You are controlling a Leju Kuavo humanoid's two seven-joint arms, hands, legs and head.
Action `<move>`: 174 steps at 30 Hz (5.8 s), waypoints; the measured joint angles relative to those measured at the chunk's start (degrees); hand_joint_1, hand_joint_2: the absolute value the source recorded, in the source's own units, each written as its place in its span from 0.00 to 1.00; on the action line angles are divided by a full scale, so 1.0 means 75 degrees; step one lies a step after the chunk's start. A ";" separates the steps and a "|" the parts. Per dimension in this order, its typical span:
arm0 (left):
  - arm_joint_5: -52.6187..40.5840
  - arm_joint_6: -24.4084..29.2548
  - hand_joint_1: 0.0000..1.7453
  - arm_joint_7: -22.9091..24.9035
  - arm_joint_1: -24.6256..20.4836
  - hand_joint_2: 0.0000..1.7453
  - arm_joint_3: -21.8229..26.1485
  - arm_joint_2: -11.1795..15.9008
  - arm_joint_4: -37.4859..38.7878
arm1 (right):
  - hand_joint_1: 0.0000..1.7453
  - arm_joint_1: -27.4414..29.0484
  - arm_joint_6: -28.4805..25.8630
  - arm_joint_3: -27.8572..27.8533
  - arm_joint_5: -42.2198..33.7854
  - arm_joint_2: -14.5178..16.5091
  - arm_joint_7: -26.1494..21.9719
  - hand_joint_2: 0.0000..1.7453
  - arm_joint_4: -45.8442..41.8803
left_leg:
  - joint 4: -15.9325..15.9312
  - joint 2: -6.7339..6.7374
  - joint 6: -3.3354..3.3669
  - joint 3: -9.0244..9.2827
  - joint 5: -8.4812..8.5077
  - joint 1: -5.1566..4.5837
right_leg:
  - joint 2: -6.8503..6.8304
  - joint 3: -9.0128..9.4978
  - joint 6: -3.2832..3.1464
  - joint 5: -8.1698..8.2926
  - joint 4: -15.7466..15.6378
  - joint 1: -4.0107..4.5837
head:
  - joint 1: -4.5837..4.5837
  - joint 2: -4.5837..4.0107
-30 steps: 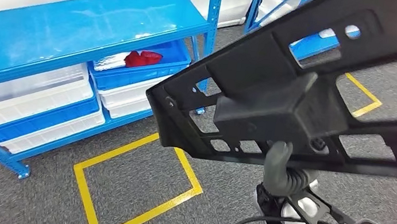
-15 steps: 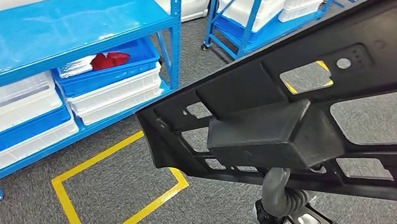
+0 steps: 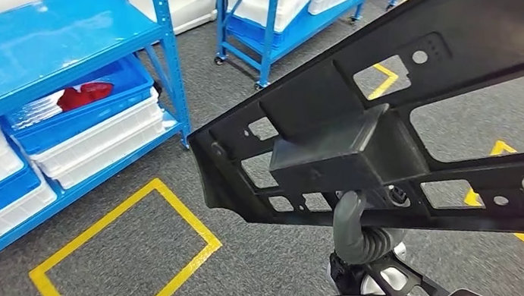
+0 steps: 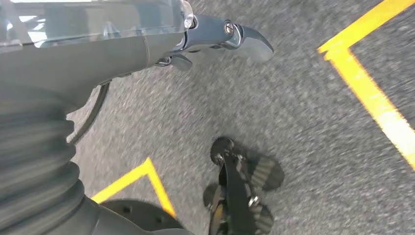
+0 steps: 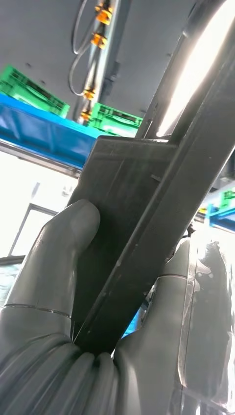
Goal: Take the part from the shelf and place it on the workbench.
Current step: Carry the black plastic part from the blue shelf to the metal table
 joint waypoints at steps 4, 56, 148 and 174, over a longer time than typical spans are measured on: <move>0.0068 0.0155 0.00 -0.0055 -0.0039 1.00 0.0094 0.0006 -0.0009 | 1.00 0.0015 -0.0001 0.0008 -0.0152 -0.0022 -0.0001 1.00 0.0040 | -0.0249 0.0107 0.0129 0.0123 0.0040 -0.0024 | 0.0162 -0.0112 0.0197 0.0007 0.0055 -0.0042 | -0.0001 0.0001; -0.0207 -0.0352 0.00 0.0023 -0.0103 1.00 0.0112 0.0501 -0.0050 | 1.00 0.0801 0.0660 -0.0663 -0.0468 -0.0281 -0.0004 1.00 -0.0923 | 0.1889 0.0546 -0.0087 -0.0751 -0.1112 -0.0064 | -0.0510 0.0083 -0.0088 -0.0104 -0.0078 -0.0009 | -0.0017 0.0000; -0.0466 -0.0735 0.00 -0.0105 -0.0224 1.00 0.0066 0.0295 -0.0044 | 1.00 -0.0473 0.0831 -0.0358 -0.1053 -0.0884 0.0005 1.00 0.0697 | 0.0685 0.0681 -0.0158 -0.0128 -0.0763 -0.0006 | -0.0800 -0.0037 0.0047 -0.0107 -0.0012 -0.0107 | 0.0007 0.0000; -0.0639 -0.0835 0.00 -0.0071 -0.0197 1.00 0.0004 0.0234 -0.0044 | 1.00 -0.0385 0.0760 -0.0373 -0.1038 -0.0871 -0.0004 1.00 0.0921 | -0.0307 0.1356 0.0040 0.0215 -0.0061 -0.0103 | -0.1202 0.0023 0.0265 -0.0126 -0.0042 -0.0035 | 0.0056 0.0000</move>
